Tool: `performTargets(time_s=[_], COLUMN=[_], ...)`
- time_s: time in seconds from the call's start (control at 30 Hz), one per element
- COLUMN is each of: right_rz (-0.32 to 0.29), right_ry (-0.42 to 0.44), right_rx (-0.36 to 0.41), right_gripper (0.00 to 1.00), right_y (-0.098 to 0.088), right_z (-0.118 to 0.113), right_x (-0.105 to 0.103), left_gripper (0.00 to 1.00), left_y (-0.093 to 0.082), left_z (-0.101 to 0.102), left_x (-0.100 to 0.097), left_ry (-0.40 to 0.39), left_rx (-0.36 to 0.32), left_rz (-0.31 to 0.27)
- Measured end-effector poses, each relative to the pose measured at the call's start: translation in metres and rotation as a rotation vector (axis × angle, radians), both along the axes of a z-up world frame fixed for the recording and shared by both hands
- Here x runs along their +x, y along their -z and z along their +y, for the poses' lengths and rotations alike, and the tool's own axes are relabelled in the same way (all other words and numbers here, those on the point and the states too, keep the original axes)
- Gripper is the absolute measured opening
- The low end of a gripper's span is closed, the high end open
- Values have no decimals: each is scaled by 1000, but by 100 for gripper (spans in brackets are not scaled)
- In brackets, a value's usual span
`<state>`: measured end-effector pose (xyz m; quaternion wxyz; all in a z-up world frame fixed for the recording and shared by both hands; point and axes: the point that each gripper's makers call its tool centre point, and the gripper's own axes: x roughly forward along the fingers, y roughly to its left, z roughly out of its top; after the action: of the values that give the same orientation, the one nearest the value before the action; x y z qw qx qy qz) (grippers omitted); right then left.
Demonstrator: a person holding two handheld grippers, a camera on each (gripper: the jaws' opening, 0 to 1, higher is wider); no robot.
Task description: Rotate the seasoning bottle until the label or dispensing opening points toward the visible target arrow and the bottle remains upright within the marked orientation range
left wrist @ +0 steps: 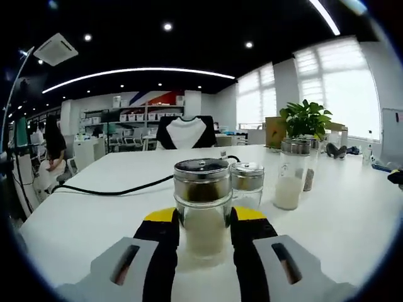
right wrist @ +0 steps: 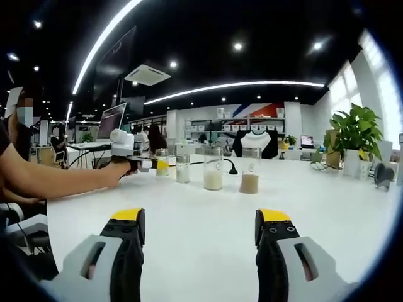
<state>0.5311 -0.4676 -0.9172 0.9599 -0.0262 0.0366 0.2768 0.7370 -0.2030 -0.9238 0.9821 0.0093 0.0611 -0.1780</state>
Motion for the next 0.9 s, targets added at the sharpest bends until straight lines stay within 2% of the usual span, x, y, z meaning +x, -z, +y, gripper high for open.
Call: performTargets(time_s=[0.13,0.17,0.3,0.4,0.47,0.67,0.8,0.9], right_rz=[-12,-20,-30,-37,-35,-39,-53,-69], right_ry=[-6,-24,-58,-73,-80,-108,-134,-185], right_rx=[11,28,63,45,22,26,33,48], right_gripper=[70,70,67,61,61,56,56,56], right_y=[-4,-7,-12,-12,-10,-17,-23,-28], right_z=[2,6,14,18,20,25,32,42], right_x=[-2,-5,-11,-15,-17,-25,-31,-39], left_gripper=[33,33,33,33,33,33,33,33], left_y=[-8,-13,-20,-23,-25,-34,-35,-34], left_z=[-9,-16,-29,-37,-42,-63,-74,-78], left_x=[-17,-30,-51,-65,-75,-112,-136,-152], left_ry=[35,52,86,92,106,170,204,210], left_rx=[27,33,25,41,39,12,-9,8], left_rz=[-21,-28,-41,-59,-61,-86,-95,-110])
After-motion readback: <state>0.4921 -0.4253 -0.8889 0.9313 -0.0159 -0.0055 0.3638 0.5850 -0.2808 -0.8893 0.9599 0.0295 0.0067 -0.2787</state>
